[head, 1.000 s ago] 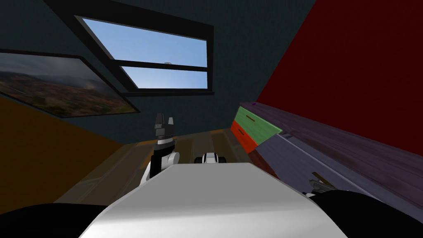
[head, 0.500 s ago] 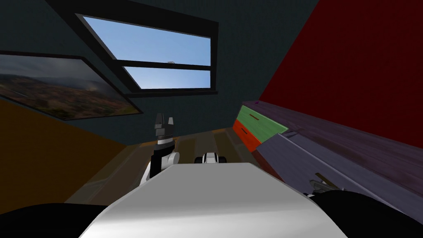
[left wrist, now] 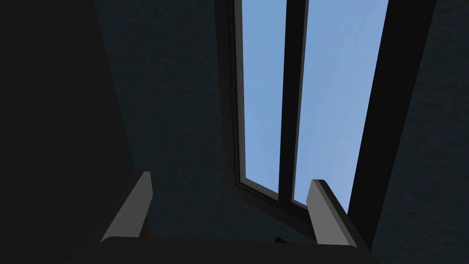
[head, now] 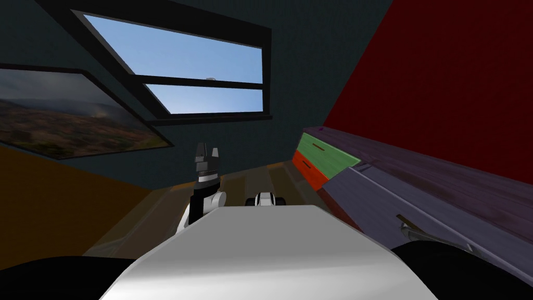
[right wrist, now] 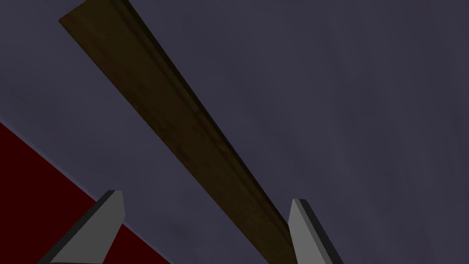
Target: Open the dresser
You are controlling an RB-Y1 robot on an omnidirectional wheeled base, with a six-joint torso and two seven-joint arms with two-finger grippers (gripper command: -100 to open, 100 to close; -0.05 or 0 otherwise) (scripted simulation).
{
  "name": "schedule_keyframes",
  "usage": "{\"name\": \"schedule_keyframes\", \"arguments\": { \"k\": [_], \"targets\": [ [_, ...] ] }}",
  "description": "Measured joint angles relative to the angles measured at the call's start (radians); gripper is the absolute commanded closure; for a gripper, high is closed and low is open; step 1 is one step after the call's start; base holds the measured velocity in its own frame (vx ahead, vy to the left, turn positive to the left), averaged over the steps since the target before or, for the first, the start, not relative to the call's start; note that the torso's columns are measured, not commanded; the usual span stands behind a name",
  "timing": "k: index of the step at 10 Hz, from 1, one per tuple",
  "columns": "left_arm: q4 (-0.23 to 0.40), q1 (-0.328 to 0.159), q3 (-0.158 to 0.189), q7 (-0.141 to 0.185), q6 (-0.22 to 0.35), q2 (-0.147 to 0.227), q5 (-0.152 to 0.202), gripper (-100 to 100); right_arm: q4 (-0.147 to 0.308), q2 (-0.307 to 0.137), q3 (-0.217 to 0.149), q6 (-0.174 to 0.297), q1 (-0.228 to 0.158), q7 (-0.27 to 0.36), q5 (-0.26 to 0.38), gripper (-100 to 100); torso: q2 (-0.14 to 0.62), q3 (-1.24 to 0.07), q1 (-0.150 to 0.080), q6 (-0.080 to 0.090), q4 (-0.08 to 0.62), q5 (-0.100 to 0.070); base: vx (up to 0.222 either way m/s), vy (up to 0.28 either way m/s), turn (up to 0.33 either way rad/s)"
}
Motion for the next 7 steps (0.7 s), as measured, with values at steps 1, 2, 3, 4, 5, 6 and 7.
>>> {"name": "schedule_keyframes", "arguments": {
  "k": [1,2,3,4,5,6,7],
  "targets": [
    [0.0,0.0,0.0,0.0,0.0,0.0,0.0,0,-0.004,-0.014,-0.008,-0.013,0.011,-0.003,-0.008,-100,0.001,0.001,0.004,0.0,0.0,0.002,0.016,0.003,-0.018],
    [0.0,0.0,0.0,0.0,0.0,0.0,0.0,0,-0.002,-0.013,-0.006,-0.017,0.012,-0.005,-0.009,0,0.002,0.002,0.002,0.0,0.0,0.0,0.0,0.0,0.0],
    [0.0,0.0,0.0,0.0,0.0,0.0,0.0,0,-0.002,-0.01,-0.003,-0.019,0.012,-0.005,-0.01,0,0.002,0.002,0.0,0.001,0.0,-0.001,0.0,0.0,0.0],
    [0.0,0.0,0.0,0.0,0.0,0.0,0.0,0,-0.002,-0.008,0.0,-0.021,0.013,-0.005,-0.011,0,0.001,0.001,-0.002,0.001,-0.001,-0.002,0.001,0.005,0.001],
    [0.0,0.0,0.0,0.0,0.0,0.0,0.0,0,-0.002,-0.005,0.004,-0.023,0.013,-0.004,-0.011,0,0.0,0.001,-0.005,0.002,-0.001,-0.003,0.0,0.0,0.0],
    [0.0,0.0,0.0,0.0,0.0,0.0,0.0,0,-0.002,-0.003,0.006,-0.025,0.013,-0.004,-0.012,0,0.0,0.001,-0.006,0.002,-0.001,-0.005,0.0,0.0,0.0],
    [0.0,0.0,0.0,0.0,0.0,0.0,0.0,0,-0.002,-0.002,0.008,-0.026,0.013,-0.004,-0.012,0,0.0,0.002,-0.006,0.002,-0.001,-0.006,0.0,0.0,0.0]
  ]
}}
